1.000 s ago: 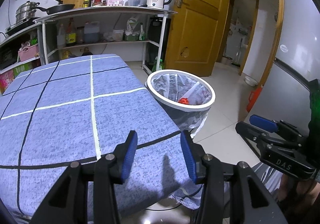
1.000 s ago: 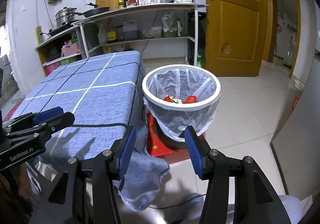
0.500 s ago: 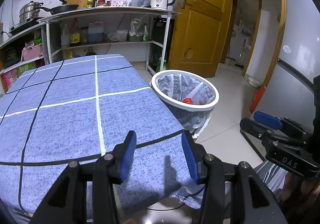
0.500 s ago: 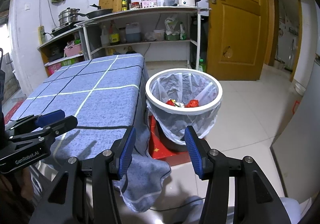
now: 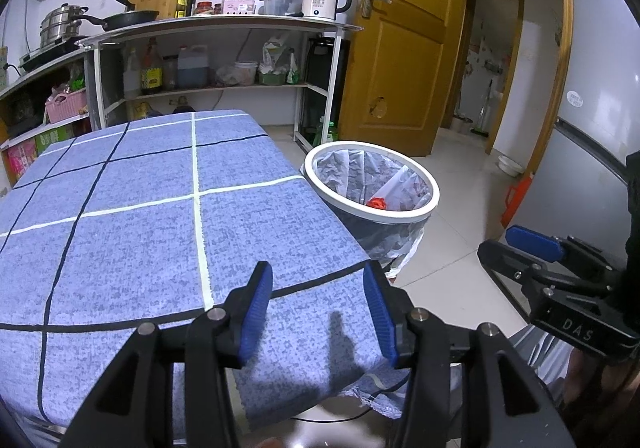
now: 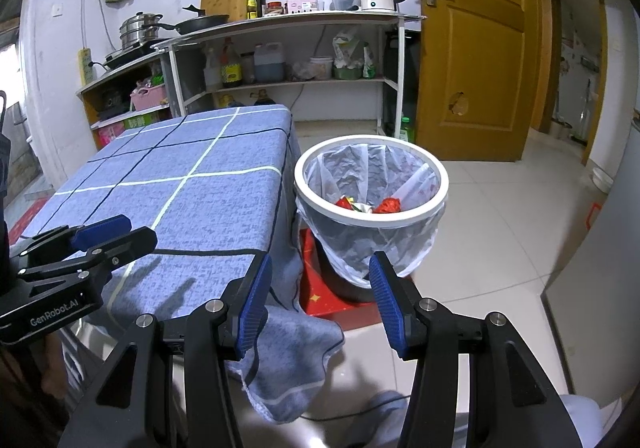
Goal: Collect trash
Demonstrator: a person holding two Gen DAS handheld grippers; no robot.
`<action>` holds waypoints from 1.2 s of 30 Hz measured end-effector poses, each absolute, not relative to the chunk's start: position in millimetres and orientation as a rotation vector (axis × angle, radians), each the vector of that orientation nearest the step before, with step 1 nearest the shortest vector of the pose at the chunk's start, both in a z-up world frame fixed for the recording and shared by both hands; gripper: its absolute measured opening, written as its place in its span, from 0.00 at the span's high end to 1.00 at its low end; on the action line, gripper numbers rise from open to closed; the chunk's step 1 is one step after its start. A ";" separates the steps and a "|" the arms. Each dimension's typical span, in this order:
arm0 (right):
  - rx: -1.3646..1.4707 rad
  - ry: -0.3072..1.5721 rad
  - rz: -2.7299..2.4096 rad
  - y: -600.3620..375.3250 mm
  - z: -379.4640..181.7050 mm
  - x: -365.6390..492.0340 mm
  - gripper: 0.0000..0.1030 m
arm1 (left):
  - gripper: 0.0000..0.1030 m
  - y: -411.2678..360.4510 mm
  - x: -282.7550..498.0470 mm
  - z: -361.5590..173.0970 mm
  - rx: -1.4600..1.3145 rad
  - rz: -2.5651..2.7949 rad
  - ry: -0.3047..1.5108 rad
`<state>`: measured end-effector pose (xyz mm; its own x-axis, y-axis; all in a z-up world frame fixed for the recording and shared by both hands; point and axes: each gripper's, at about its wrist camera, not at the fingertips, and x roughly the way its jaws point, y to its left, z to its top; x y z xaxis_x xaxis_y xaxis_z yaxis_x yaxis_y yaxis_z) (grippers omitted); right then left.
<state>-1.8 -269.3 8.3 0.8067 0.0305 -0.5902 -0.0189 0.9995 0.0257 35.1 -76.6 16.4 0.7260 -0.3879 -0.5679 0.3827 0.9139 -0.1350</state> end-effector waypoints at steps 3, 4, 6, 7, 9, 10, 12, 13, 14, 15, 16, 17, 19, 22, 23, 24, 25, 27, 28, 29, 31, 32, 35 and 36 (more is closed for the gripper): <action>0.020 0.633 0.027 -269.3 8.3 -1.9 0.50 | 0.52 -77.4 35.2 16.4 -0.004 -0.421 0.623; 0.018 0.632 0.027 -268.9 8.3 -1.6 0.50 | 0.52 -77.4 35.6 16.2 -0.004 -0.419 0.624; 0.016 0.634 0.027 -268.6 7.9 -1.9 0.50 | 0.52 -77.3 35.4 15.9 -0.004 -0.416 0.623; 0.018 0.634 0.028 -268.6 8.0 -2.1 0.50 | 0.52 -77.3 35.2 16.1 -0.004 -0.415 0.622; 0.017 0.634 0.028 -268.1 8.2 -1.8 0.50 | 0.52 -77.1 35.2 15.9 -0.001 -0.413 0.620; 0.018 0.634 0.028 -268.3 8.2 -1.9 0.50 | 0.52 -77.1 35.3 16.0 0.000 -0.413 0.619; 0.018 0.634 0.028 -267.7 7.8 -2.2 0.50 | 0.52 -77.1 35.6 15.9 0.002 -0.410 0.620; 0.017 0.634 0.028 -267.5 7.9 -1.9 0.50 | 0.52 -76.9 35.9 15.5 0.000 -0.411 0.623; 0.017 0.635 0.029 -267.7 7.7 -1.9 0.50 | 0.52 -76.9 35.4 15.4 -0.004 -0.415 0.624; 0.017 0.634 0.028 -268.0 7.8 -1.9 0.50 | 0.52 -77.0 34.9 15.1 -0.007 -0.417 0.627; 0.017 0.634 0.028 -267.6 7.7 -2.0 0.50 | 0.52 -77.0 35.0 14.7 -0.009 -0.416 0.629; 0.017 0.635 0.029 -267.7 7.8 -1.8 0.50 | 0.52 -76.8 35.2 14.5 -0.010 -0.415 0.630; 0.016 0.634 0.028 -267.4 7.7 -2.1 0.50 | 0.52 -76.8 35.6 14.2 -0.011 -0.414 0.631; 0.018 0.635 0.029 -267.3 7.9 -2.2 0.50 | 0.52 -78.6 34.7 13.6 -0.003 -0.410 0.628; 0.016 0.634 0.029 -267.3 7.8 -2.0 0.50 | 0.52 -79.0 35.0 13.3 -0.002 -0.410 0.626; 0.015 0.634 0.030 -267.3 7.2 -1.8 0.50 | 0.52 -79.8 34.7 13.1 0.004 -0.406 0.623; 0.016 0.634 0.029 -267.6 7.2 -1.7 0.50 | 0.52 -80.7 34.3 12.9 0.012 -0.400 0.620; 0.013 0.636 0.029 -266.8 6.9 -1.7 0.50 | 0.52 -81.4 34.0 12.2 0.014 -0.400 0.619; 0.012 0.637 0.028 -266.8 7.0 -2.1 0.50 | 0.52 -81.0 34.6 11.7 0.011 -0.400 0.621; 0.012 0.636 0.031 -266.9 6.5 -0.8 0.50 | 0.52 -80.8 34.8 11.5 0.009 -0.401 0.621; 0.013 0.635 0.030 -266.5 6.5 -1.0 0.50 | 0.52 -80.9 34.3 11.7 0.012 -0.396 0.616; 0.012 0.634 0.030 -266.9 6.3 -0.9 0.50 | 0.52 -80.9 34.3 12.0 0.011 -0.395 0.615; 0.014 0.630 0.033 -267.9 6.3 0.3 0.50 | 0.52 -81.4 34.4 12.0 0.012 -0.393 0.614; 0.014 0.630 0.033 -267.8 6.1 0.2 0.50 | 0.52 -81.4 34.7 11.9 0.013 -0.393 0.615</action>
